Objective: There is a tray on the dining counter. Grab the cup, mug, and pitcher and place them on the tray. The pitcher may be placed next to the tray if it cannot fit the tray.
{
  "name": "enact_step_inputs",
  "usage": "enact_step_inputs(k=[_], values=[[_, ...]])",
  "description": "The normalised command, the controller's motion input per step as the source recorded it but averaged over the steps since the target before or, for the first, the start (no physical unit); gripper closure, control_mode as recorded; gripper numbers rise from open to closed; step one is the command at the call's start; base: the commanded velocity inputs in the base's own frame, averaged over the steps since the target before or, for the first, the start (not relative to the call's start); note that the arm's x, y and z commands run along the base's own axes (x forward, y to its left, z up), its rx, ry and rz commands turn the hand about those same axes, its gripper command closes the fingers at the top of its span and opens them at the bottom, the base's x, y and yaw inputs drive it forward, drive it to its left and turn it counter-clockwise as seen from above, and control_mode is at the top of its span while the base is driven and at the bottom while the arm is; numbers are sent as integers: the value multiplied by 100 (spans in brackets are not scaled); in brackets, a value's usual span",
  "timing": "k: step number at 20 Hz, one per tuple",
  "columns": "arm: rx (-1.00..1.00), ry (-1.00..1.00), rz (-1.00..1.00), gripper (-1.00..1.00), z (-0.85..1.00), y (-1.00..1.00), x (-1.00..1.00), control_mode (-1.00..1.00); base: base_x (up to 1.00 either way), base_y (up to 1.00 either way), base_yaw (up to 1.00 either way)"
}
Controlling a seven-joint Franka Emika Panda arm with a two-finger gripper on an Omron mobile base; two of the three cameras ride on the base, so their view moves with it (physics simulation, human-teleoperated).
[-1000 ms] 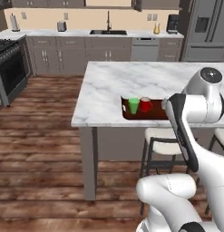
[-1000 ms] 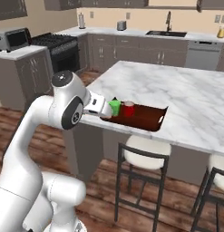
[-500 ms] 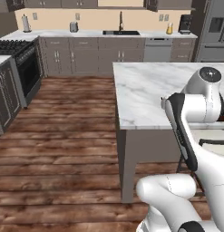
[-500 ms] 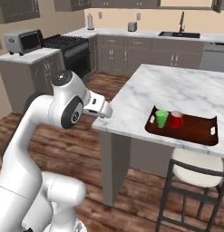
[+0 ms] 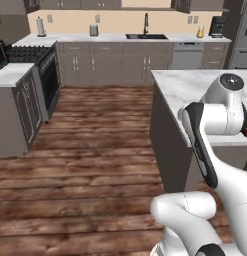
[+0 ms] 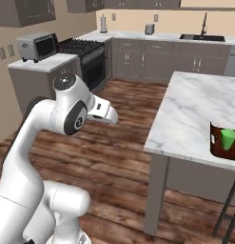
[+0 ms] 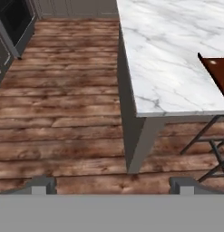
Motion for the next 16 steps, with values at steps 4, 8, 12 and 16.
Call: enact_step_inputs(k=[4,8,12,16], values=[[0,0,0,-100,0,0,0,100,74,100,-11],[0,0,0,-100,0,0,0,100,81,100,-13],[0,0,0,-100,0,0,0,100,84,100,-18],[0,0,0,-100,0,0,0,100,92,89,-25]])
